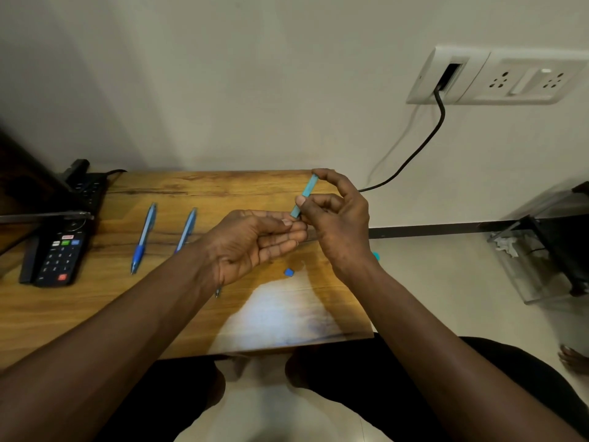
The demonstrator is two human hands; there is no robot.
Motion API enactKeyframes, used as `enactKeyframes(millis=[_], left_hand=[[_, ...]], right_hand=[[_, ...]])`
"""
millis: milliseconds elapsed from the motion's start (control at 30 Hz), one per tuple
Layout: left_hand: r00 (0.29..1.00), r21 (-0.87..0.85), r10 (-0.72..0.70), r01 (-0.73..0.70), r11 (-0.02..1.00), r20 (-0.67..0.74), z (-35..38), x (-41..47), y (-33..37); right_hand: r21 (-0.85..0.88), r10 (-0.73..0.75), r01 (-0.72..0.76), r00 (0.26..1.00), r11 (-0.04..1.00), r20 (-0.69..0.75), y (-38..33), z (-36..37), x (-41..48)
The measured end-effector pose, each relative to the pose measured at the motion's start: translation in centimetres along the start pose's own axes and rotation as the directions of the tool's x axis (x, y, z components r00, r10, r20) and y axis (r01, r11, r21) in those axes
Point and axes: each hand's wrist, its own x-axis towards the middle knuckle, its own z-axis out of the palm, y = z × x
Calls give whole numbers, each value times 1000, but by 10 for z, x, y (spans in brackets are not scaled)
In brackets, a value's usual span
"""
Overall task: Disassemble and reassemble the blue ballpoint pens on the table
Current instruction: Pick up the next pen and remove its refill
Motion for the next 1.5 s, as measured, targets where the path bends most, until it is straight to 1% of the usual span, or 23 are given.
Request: enactKeyframes(millis=[100,200,367,500,767,867,1000,1100,1167,1333,1433,1500], left_hand=[[1000,-3,6,-6,1000,9,0,1,-1],[1000,-8,6,-6,1000,12,-1,2,-2],[1000,-31,7,-7,1000,1,1,2,-4],[1000,-58,9,-11,998,-24,3,2,-7],[1000,-93,29,-29,995,4,4,0,-7],[999,-105,41,-42,994,-6,6,-1,-8],[999,-130,44,-41,991,16,8,-3,-5],[998,-147,57,-54,988,17,10,-5,-5],[998,-158,58,-55,986,13,11,-5,-6],[998,-182,58,-54,982,14,12,-7,-5],[999,-196,50,-45,980,21,10,-7,-3],[998,-201,48,-42,979,27,9,-7,-2]], right_hand=[[27,24,-24,1000,999,-5,0,-1,0],[39,17,-16,1000,999,-9,-1,-1,0],[-52,-87,86,996,995,1,-1,1,-2],[-92,-146,147,989,985,21,-3,1,-4],[-48,-101,100,995,994,-11,0,1,1],[-50,-113,113,993,992,-17,-2,2,-1],[-114,-219,217,976,970,-6,-7,1,-3],[-209,-333,328,943,921,14,-9,2,-7],[-230,-368,363,929,903,18,-9,2,-9],[-174,-341,334,940,926,-11,-10,3,-8],[-130,-309,305,951,944,-15,-11,4,-7],[-117,-314,311,949,943,-7,-11,5,-7]])
